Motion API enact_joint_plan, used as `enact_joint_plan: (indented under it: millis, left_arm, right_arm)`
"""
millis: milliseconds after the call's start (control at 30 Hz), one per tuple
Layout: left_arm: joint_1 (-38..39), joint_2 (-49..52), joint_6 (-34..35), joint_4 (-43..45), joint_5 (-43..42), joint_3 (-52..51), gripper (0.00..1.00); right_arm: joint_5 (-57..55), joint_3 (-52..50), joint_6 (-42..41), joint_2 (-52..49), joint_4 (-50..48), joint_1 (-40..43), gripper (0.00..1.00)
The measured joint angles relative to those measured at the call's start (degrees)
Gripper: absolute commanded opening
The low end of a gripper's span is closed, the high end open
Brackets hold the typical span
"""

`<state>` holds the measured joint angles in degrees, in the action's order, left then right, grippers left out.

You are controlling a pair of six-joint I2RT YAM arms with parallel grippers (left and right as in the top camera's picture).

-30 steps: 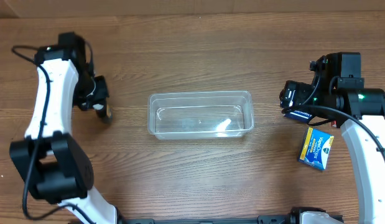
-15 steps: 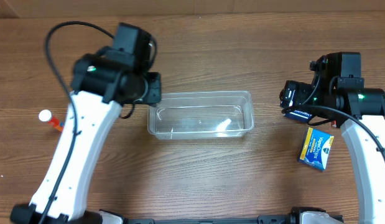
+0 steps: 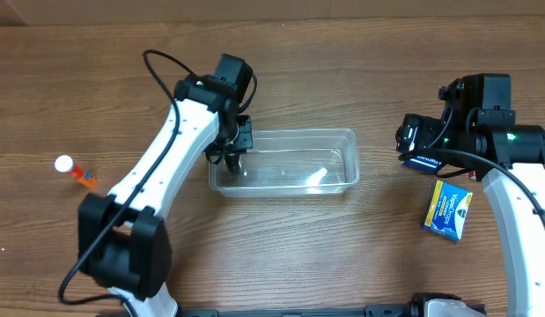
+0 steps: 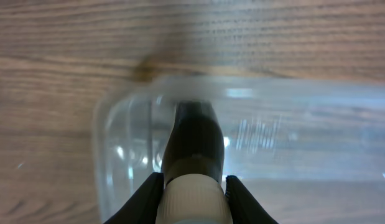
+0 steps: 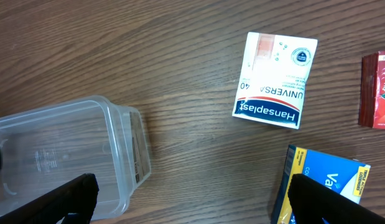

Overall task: Pack container
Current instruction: 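Carry the black bottle into the container's left end and release, then move the left gripper to the orange tube and grasp it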

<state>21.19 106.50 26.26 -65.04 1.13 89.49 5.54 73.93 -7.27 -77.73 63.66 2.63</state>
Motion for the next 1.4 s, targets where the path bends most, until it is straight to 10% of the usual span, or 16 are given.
enact_joint_plan:
  millis: [167,333,733,833,1133,1400]
  left_arm:
    - [0.0,3.2,0.4,1.9,0.0,0.0,0.05]
    - [0.0,3.3,0.5,2.1,0.2,0.0,0.54]
    - [0.0,3.4,0.1,-4.0,0.7,3.9,0.8]
    - [0.0,3.4,-0.5,-10.4,1.7,11.9,1.0]
    - [-4.4,0.4,-0.9,-25.5,6.0,33.1,1.0]
    - [-28.9,-9.2,-0.9,-31.4,6.4,34.2,1.0]
  right_arm:
    - [0.0,0.0,0.0,0.0,0.0,0.0,1.0]
    - [0.0,0.0,0.0,0.0,0.0,0.0,1.0]
    - [0.0,0.0,0.0,0.0,0.0,0.0,1.0]
    - [0.0,0.0,0.0,0.0,0.0,0.0,1.0]
    - [0.0,0.0,0.0,0.0,0.0,0.0,1.0]
    - [0.0,0.0,0.0,0.0,0.0,0.0,1.0]
